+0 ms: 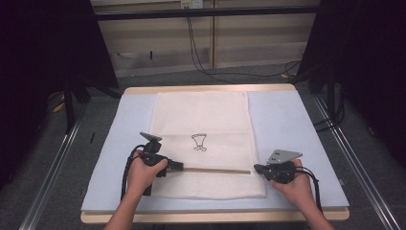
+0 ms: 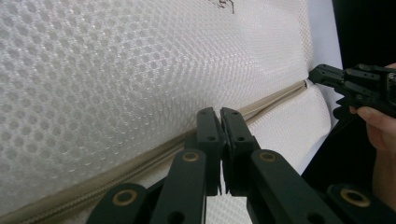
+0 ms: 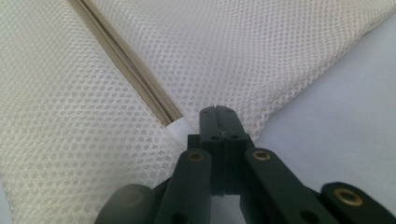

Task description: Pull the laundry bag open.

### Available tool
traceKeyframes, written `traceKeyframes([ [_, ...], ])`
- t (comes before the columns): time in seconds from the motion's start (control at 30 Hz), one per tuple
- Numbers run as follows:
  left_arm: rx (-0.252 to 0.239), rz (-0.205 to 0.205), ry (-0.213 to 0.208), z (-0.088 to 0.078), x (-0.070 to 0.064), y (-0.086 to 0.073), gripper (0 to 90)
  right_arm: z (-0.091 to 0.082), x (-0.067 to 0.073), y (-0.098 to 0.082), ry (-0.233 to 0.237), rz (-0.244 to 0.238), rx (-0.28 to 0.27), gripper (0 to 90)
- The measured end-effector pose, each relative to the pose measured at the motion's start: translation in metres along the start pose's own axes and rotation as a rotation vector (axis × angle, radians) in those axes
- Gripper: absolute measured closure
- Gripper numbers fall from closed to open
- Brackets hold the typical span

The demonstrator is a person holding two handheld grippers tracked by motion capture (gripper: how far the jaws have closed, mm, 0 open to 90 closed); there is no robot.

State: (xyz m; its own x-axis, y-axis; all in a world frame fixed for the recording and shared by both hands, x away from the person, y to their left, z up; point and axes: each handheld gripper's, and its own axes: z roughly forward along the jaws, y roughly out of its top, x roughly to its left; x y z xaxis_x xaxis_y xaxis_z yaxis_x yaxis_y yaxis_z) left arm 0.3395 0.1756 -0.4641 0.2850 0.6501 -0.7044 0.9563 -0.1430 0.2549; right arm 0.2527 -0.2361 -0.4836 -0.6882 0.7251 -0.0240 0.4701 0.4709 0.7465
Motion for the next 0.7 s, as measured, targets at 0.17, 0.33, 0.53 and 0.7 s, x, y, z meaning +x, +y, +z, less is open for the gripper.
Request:
traceKeyframes([
  [0.17,0.002,-0.004,-0.012,-0.0027,0.0032,-0.0006,87.4,0.0003,0.0000,0.0002,0.003,-0.004,-0.002,90.0],
  [0.33,-0.002,-0.015,-0.022,-0.0047,0.0040,-0.0021,87.4,0.0002,0.0002,0.0000,0.003,0.001,-0.002,90.0],
  [0.53,-0.001,-0.003,-0.032,-0.0063,0.0051,-0.0030,87.3,0.0006,-0.0005,-0.0005,0.006,0.011,-0.008,90.0],
  [0.7,-0.006,-0.009,-0.020,-0.0074,0.0064,-0.0039,87.3,0.0006,-0.0005,-0.0004,0.005,0.012,-0.008,90.0],
])
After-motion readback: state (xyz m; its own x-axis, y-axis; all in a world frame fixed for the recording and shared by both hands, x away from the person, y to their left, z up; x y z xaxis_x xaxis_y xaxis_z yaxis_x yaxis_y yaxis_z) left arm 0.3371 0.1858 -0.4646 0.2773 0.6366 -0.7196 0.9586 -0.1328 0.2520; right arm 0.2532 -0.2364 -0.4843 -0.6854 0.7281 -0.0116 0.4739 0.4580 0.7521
